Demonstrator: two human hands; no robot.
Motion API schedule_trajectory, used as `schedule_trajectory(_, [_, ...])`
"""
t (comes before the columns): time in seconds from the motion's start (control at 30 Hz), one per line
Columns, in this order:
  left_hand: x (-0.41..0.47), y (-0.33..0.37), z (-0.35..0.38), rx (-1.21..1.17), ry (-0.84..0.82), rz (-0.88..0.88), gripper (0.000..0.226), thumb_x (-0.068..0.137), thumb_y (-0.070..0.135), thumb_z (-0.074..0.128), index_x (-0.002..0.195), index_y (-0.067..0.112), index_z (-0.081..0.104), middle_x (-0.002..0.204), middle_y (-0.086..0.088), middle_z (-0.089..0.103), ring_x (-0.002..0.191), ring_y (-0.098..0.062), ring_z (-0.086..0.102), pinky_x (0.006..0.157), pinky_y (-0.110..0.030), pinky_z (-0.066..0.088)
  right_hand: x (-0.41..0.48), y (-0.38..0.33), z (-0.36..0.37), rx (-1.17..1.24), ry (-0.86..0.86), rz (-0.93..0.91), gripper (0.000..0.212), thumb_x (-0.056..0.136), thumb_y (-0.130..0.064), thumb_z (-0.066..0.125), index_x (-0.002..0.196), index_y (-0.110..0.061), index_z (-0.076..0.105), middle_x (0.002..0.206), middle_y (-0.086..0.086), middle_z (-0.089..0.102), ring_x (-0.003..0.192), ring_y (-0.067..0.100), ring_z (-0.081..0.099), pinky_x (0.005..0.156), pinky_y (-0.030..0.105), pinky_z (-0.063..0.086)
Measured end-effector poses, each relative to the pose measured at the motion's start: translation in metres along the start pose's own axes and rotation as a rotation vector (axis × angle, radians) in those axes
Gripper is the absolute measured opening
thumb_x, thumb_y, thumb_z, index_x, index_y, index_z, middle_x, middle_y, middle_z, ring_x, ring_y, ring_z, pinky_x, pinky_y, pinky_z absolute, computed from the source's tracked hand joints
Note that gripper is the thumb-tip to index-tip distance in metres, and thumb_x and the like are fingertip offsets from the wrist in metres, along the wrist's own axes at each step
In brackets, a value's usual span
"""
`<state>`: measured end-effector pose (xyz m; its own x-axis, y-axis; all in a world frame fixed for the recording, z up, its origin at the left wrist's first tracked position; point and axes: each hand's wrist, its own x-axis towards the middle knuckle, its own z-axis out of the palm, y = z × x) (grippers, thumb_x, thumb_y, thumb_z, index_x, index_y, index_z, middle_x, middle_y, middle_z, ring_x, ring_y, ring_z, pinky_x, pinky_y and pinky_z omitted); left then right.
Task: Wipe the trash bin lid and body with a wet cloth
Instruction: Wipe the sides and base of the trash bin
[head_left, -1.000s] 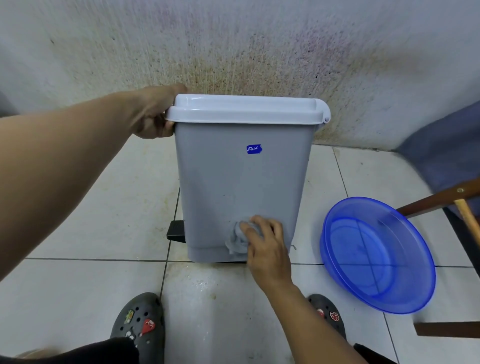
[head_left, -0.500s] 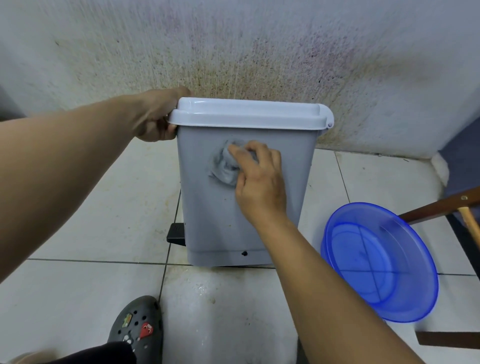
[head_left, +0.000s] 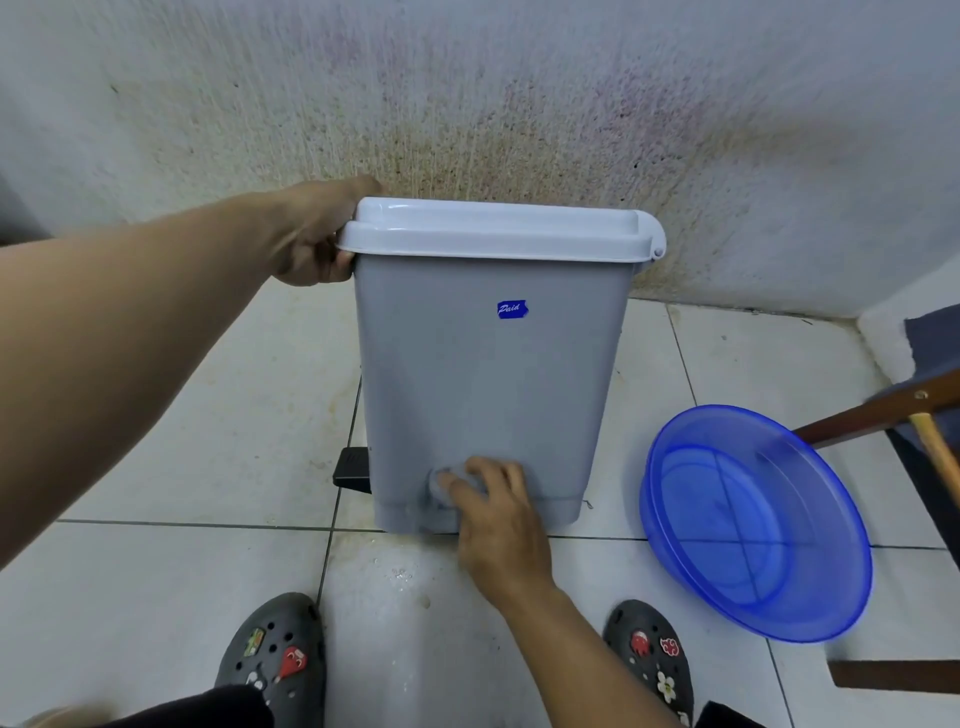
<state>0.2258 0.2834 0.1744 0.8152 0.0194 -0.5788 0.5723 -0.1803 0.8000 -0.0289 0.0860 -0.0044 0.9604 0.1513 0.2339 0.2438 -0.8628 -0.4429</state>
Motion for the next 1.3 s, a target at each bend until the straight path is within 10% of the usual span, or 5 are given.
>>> schedule_trajectory(0.27, [-0.001, 0.001, 0.000, 0.014, 0.000, -0.014, 0.026, 0.090, 0.047, 0.066, 0.078, 0.027, 0.056, 0.061, 0.008, 0.051, 0.047, -0.008, 0.044, 0.034, -0.015, 0.033, 0.107, 0.009, -0.067, 0.139, 0.626, 0.324, 0.043, 0.090, -0.009, 0.065, 0.132, -0.018, 0.062, 0.116, 0.007, 0.053, 0.099, 0.027, 0.058, 0.073, 0.030, 0.052])
schedule_trajectory(0.6, [0.003, -0.001, 0.001, -0.003, 0.019, -0.023, 0.027, 0.093, 0.047, 0.064, 0.079, 0.025, 0.058, 0.056, 0.007, 0.053, 0.053, -0.010, 0.046, 0.035, -0.013, 0.034, 0.143, -0.090, -0.034, -0.083, 0.353, -0.042, 0.053, 0.082, -0.009, 0.070, 0.130, -0.028, 0.060, 0.114, 0.008, 0.052, 0.093, 0.029, 0.050, 0.052, 0.031, 0.038])
schedule_trajectory(1.07, [0.003, -0.003, -0.003, -0.007, 0.011, 0.000, 0.018, 0.089, 0.042, 0.066, 0.082, 0.028, 0.058, 0.061, 0.008, 0.050, 0.052, -0.009, 0.043, 0.036, -0.014, 0.032, 0.122, 0.052, -0.095, 0.127, 0.749, 0.515, 0.043, 0.093, -0.019, 0.062, 0.135, -0.027, 0.059, 0.114, 0.007, 0.053, 0.086, 0.023, 0.057, 0.067, 0.040, 0.054])
schedule_trajectory(1.3, [0.010, -0.003, -0.001, -0.023, 0.030, 0.010, 0.023, 0.092, 0.044, 0.067, 0.081, 0.027, 0.057, 0.061, 0.008, 0.049, 0.048, -0.008, 0.045, 0.035, -0.013, 0.033, 0.109, -0.046, -0.035, 0.057, 0.478, 0.210, 0.051, 0.085, -0.012, 0.064, 0.132, -0.030, 0.060, 0.108, 0.006, 0.055, 0.087, 0.029, 0.056, 0.063, 0.037, 0.051])
